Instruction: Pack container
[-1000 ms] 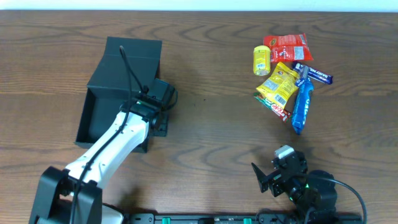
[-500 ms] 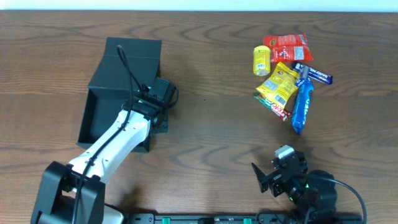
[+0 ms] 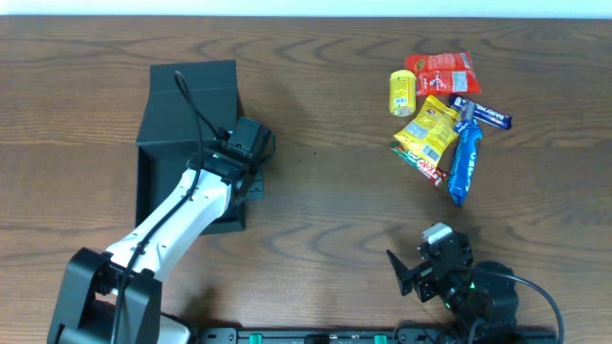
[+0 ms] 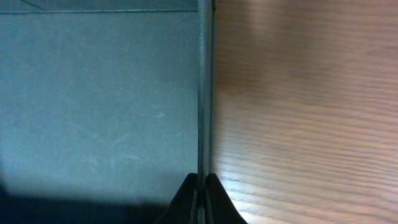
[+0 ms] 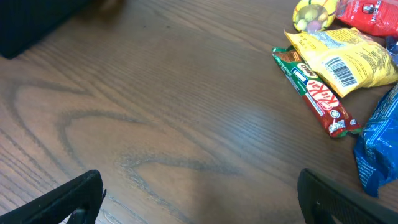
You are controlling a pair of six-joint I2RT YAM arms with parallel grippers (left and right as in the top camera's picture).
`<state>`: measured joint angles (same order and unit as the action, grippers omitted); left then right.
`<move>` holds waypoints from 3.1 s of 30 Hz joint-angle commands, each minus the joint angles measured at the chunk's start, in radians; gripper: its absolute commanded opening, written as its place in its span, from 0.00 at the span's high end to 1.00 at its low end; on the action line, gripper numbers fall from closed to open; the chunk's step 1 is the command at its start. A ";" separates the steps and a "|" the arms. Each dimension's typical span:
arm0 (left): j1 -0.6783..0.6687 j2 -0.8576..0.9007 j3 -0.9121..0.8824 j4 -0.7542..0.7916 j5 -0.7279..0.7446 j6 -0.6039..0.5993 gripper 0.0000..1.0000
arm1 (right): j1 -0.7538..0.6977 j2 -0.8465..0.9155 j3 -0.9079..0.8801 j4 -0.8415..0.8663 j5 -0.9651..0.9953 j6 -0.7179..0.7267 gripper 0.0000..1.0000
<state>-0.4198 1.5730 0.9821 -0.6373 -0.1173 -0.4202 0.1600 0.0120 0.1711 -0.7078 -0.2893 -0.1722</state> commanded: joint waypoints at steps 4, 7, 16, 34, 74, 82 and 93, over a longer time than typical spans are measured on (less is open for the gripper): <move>-0.003 0.010 0.016 0.079 0.108 -0.031 0.94 | -0.009 -0.006 -0.003 0.000 0.002 0.011 0.01; -0.019 0.010 0.016 0.126 0.143 -0.034 0.95 | -0.009 -0.006 -0.003 0.000 0.002 0.011 0.01; -0.142 0.020 0.043 0.227 0.152 -0.066 0.94 | -0.009 -0.006 -0.003 0.000 0.002 0.011 0.01; -0.291 0.402 0.556 0.081 0.197 -0.062 0.95 | -0.009 -0.006 -0.003 0.000 0.002 0.011 0.01; -0.310 0.439 0.798 -0.121 0.183 -0.135 0.37 | -0.009 -0.006 -0.003 0.000 0.002 0.011 0.01; -0.310 0.314 0.959 -0.351 -0.001 -0.101 0.36 | -0.009 -0.006 -0.003 0.000 0.002 0.011 0.01; -0.303 0.069 0.959 -0.601 -0.307 -0.073 0.31 | -0.009 -0.006 -0.003 -0.003 0.031 -0.008 0.01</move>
<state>-0.7280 1.6608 1.9255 -1.2098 -0.2970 -0.5144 0.1600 0.0120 0.1707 -0.7097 -0.2729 -0.1726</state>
